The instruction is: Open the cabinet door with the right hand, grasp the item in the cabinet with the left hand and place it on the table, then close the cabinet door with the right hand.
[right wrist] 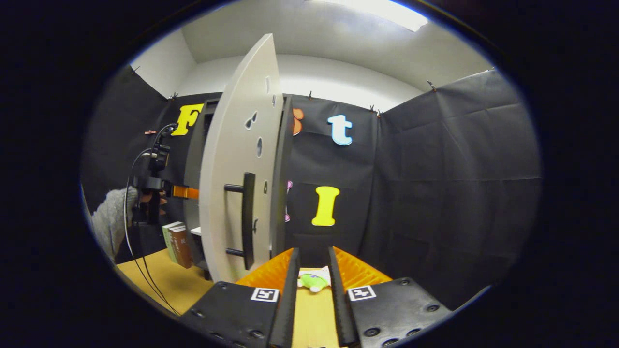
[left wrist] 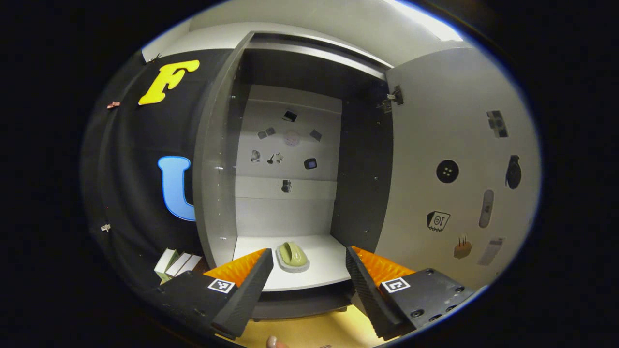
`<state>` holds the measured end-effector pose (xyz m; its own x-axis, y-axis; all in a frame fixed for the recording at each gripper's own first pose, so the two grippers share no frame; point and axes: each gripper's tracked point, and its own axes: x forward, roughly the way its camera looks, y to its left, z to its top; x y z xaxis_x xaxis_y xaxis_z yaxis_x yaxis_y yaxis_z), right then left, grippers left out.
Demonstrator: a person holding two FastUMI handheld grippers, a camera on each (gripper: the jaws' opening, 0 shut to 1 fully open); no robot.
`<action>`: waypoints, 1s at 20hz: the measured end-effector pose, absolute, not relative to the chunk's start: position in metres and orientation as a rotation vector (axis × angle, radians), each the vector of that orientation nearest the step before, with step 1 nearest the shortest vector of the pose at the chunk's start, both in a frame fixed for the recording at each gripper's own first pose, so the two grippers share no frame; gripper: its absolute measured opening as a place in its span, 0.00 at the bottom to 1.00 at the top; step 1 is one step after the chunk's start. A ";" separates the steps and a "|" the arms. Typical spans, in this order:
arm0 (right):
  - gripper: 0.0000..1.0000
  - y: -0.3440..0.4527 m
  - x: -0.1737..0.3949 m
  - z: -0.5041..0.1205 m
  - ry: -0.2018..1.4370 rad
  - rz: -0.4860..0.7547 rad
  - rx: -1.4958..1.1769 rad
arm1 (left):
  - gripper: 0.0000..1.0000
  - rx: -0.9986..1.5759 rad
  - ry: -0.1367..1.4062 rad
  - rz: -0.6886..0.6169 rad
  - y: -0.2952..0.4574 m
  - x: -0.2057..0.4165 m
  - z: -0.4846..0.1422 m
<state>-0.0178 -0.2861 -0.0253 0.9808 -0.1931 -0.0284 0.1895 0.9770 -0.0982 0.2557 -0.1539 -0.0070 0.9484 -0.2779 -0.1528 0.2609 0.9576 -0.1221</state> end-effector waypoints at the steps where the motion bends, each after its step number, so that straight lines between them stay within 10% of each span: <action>1: 0.51 -0.294 -0.020 -0.030 0.048 -0.220 -0.105 | 0.92 -0.090 0.185 -0.275 -0.153 0.265 -0.006; 4: 0.88 -0.314 -0.020 -0.044 0.096 -0.280 -0.136 | 0.93 -0.052 0.259 -0.297 -0.160 0.298 -0.018; 6: 0.94 -0.338 -0.012 -0.058 0.131 -0.338 -0.197 | 0.93 -0.042 0.322 -0.325 -0.170 0.318 -0.031; 20: 0.97 -0.403 0.015 -0.102 0.219 -0.459 -0.215 | 0.92 0.056 0.589 -0.276 -0.192 0.444 -0.102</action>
